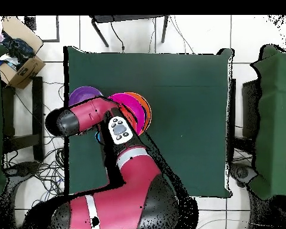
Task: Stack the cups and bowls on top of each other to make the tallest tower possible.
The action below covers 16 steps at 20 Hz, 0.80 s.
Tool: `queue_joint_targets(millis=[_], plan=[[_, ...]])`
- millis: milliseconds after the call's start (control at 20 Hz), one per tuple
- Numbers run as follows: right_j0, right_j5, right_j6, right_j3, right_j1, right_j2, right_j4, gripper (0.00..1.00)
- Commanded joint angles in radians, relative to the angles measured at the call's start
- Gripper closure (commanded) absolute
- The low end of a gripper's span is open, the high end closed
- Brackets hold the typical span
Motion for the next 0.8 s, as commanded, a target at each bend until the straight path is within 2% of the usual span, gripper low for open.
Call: queue_joint_targets(millis=[50, 650, 800], plan=[[0.011, -0.070, 0.168, -0.057, 0.062, -0.061, -0.068, 0.00], [0.076, -0.118, 0.179, -0.127, 0.134, -0.110, -0.071, 0.00], [0.073, -0.130, 0.177, -0.103, 0.122, -0.120, -0.064, 0.00]])
